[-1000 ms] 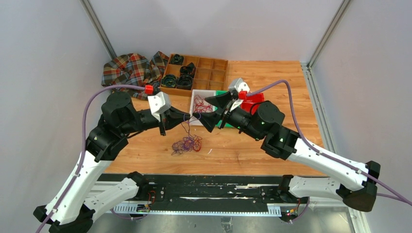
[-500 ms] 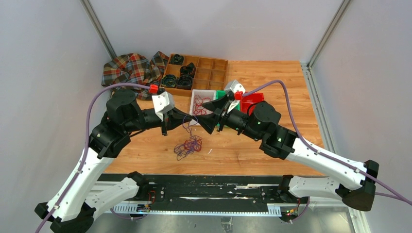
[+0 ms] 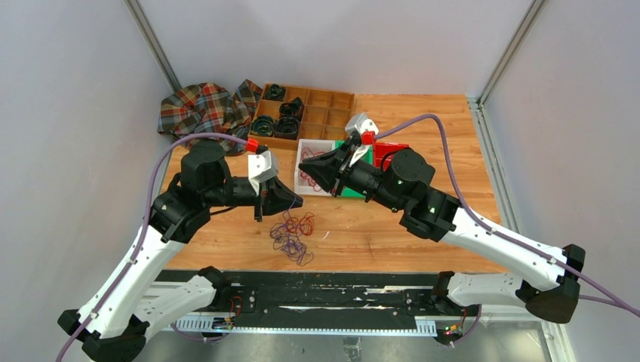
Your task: Untangle the cables
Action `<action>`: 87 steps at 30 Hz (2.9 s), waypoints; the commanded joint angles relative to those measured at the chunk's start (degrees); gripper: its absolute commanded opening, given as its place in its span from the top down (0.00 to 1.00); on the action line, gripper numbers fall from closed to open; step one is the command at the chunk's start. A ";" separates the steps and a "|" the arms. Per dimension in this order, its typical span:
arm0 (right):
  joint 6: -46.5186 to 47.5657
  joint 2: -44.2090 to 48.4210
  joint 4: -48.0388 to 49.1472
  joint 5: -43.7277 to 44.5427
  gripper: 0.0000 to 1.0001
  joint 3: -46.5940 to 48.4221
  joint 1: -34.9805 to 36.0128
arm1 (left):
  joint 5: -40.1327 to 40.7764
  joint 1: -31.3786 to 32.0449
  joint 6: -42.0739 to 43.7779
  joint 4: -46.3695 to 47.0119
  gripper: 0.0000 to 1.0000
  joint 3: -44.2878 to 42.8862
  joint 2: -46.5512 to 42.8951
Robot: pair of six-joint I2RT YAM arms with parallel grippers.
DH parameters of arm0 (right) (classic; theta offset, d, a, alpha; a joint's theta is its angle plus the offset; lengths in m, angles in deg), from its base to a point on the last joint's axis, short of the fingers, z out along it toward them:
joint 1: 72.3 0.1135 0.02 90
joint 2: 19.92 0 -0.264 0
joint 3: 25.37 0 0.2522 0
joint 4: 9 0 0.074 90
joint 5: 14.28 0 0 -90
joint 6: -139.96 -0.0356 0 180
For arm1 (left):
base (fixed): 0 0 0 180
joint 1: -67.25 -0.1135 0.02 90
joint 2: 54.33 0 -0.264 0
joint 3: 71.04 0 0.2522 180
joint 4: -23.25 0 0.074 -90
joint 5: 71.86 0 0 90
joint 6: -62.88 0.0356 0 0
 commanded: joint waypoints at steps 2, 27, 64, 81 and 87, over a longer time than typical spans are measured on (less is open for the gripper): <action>0.05 -0.93 -2.95 -1.56 0.84 2.99 0.65 | 1.98 -0.29 -1.61 1.91 0.99 -0.44 -0.18; 10.74 -5.78 7.20 6.48 0.36 -1.59 0.65 | 17.52 -0.29 3.43 -0.03 0.99 -34.96 12.86; -0.84 -28.49 29.93 15.16 0.56 -18.89 0.13 | 20.51 -0.34 2.95 4.93 1.00 -72.32 25.87; 9.57 1.56 17.11 4.66 0.33 -12.42 3.84 | 23.52 -0.34 15.44 2.48 1.00 -59.90 22.83; 8.93 -2.41 16.01 -2.60 0.40 -5.91 4.87 | 23.53 -0.34 15.74 1.72 1.00 -60.71 23.31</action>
